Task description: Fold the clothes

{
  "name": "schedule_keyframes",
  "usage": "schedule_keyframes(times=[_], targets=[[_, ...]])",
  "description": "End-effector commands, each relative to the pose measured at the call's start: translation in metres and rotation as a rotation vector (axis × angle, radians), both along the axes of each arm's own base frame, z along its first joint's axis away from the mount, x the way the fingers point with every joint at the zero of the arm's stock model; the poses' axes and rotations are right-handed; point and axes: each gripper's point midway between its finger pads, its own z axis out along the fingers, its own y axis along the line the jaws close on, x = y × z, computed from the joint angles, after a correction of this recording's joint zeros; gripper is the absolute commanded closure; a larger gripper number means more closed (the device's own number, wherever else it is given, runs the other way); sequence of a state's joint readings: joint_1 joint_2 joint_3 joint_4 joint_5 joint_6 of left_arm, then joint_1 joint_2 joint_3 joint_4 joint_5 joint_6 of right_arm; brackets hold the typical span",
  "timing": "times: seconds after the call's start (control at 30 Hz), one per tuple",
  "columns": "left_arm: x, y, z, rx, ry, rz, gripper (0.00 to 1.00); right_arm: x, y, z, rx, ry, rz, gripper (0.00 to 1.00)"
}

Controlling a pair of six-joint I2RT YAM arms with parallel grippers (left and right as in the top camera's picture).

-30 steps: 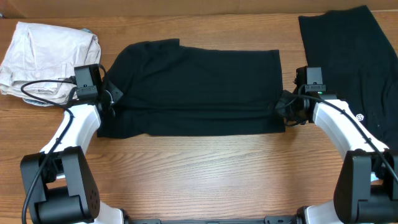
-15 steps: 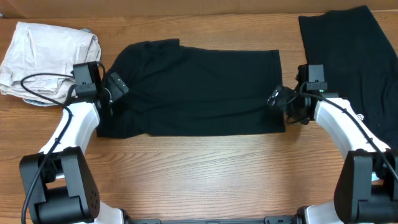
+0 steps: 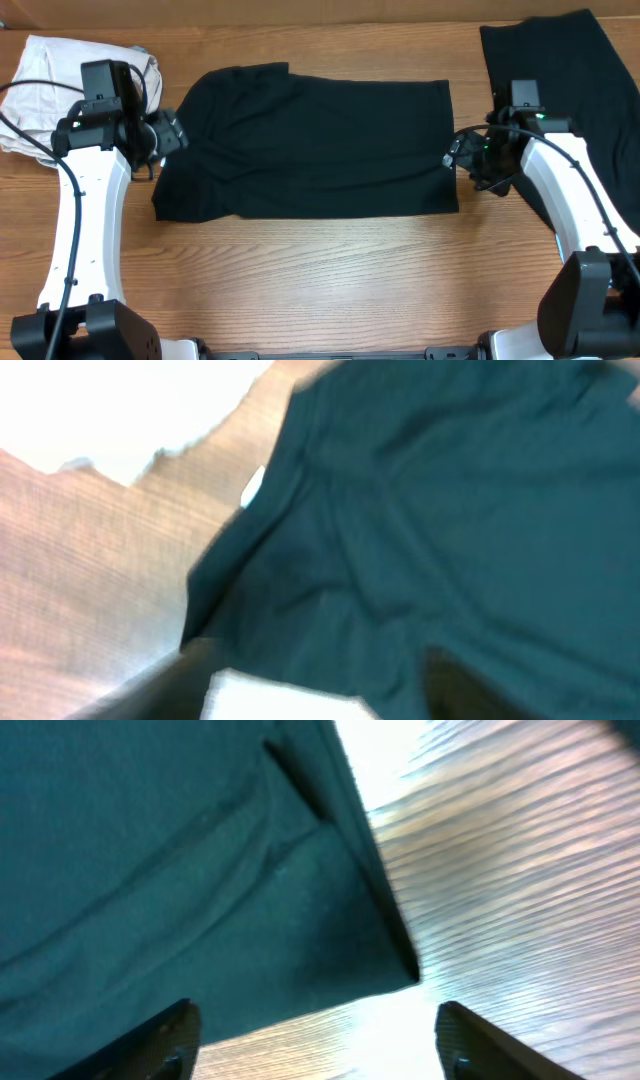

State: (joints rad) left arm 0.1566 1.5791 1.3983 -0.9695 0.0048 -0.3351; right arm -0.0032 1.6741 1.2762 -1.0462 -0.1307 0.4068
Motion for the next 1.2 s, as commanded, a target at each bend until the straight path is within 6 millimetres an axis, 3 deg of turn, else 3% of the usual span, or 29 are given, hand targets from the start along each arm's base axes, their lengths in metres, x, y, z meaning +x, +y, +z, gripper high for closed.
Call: schedule_keyframes(times=[0.0, 0.07, 0.17, 0.2, 0.23, 0.43, 0.73, 0.9, 1.17], targets=[[-0.022, -0.005, -0.037, -0.016, 0.119, -0.018, 0.8, -0.009, 0.021, -0.016, 0.014, 0.017, 0.044, 0.29], [-0.031, -0.006, -0.056, -0.032, 0.153, 0.009, 0.96, -0.009, 0.029, -0.024, 0.015, 0.004, 0.051, 0.41], [-0.043, -0.009, -0.082, -0.051, 0.182, 0.041, 0.96, -0.005, 0.035, -0.033, 0.01, -0.024, 0.063, 0.67], [-0.045, -0.009, -0.089, -0.052, 0.184, 0.04, 0.96, -0.005, 0.036, -0.036, 0.011, -0.032, 0.066, 0.85], [-0.046, -0.009, -0.096, -0.052, 0.182, 0.04, 0.96, -0.004, 0.037, -0.039, 0.011, -0.038, 0.067, 0.96], [-0.045, -0.007, -0.127, -0.033, 0.13, 0.046, 0.96, -0.008, 0.028, -0.063, -0.026, -0.042, 0.009, 0.96], [-0.045, 0.008, -0.146, 0.026, 0.093, 0.141, 0.96, -0.016, 0.026, -0.094, -0.034, -0.024, -0.005, 0.96], [-0.052, 0.009, -0.156, 0.028, 0.137, 0.157, 0.96, -0.022, 0.016, -0.1, -0.062, 0.006, -0.077, 0.96], [-0.072, 0.006, -0.189, 0.006, 0.27, 0.198, 0.93, -0.036, 0.0, -0.107, -0.049, 0.065, -0.187, 0.96]])
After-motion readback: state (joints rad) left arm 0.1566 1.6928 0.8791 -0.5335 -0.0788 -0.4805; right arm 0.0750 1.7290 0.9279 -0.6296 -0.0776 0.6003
